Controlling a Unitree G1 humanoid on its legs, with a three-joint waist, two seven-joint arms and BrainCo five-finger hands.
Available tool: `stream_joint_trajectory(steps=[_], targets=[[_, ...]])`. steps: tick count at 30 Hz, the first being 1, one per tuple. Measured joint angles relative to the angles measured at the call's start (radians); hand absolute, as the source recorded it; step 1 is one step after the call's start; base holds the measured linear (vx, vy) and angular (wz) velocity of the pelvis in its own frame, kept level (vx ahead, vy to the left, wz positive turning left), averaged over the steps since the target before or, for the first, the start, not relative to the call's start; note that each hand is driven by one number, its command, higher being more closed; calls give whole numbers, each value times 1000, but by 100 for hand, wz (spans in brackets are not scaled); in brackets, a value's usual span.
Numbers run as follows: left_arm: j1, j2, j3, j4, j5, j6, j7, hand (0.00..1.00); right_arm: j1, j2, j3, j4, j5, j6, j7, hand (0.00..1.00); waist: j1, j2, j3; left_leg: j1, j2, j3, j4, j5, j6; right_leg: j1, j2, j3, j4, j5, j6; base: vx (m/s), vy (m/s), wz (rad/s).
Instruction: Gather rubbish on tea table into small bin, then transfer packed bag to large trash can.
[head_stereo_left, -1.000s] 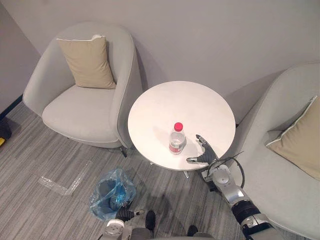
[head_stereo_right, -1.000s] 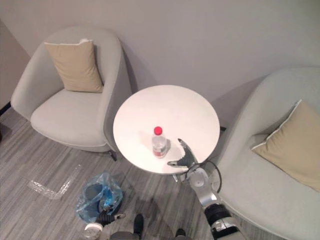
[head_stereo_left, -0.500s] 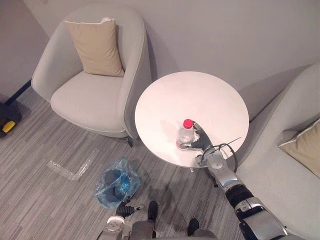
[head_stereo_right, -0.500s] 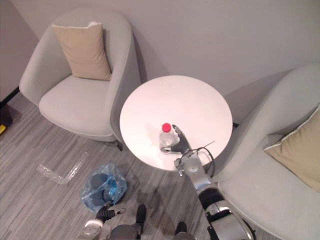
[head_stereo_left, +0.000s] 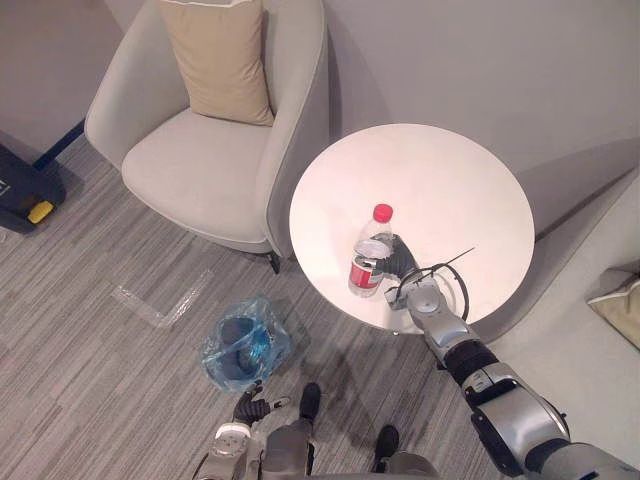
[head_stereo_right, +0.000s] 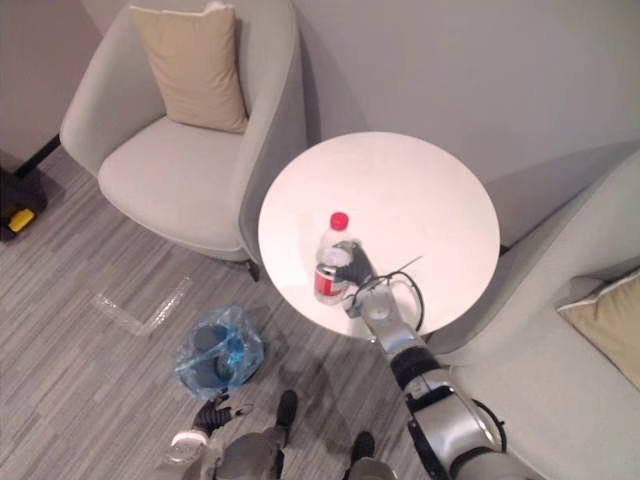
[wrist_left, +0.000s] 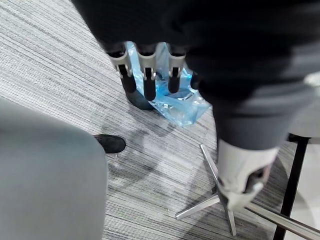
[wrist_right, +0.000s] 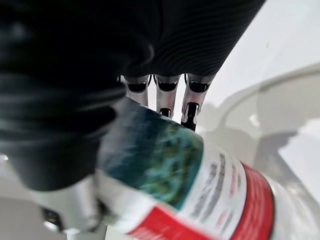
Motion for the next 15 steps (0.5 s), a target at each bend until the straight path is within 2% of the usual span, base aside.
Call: stream_joint_trajectory(steps=[6,11,15], targets=[[0,0,2,0,13,8,0,0,174,-44,-26,-247,-3,-1,19,100,-10,-1,0,11,-1,6,4,-4,5,0,-8,33,16,0,1,-6,2,-2],[0,6,4,3,53,23,-1,0,360,-41,-94,-464,-13,-4,43,100,-34,-11,-5,35,-4,47,3,-12,13,2,-17,87,26,-7,14,-33,12,-23],[5,15,2,18,71,37,-3,0,497,-29,-149,-600,-42,-18,55,100,-65,-26,-24,63,-1,102,3,-21,13,-1,-18,144,27,-7,23,-43,6,-42]])
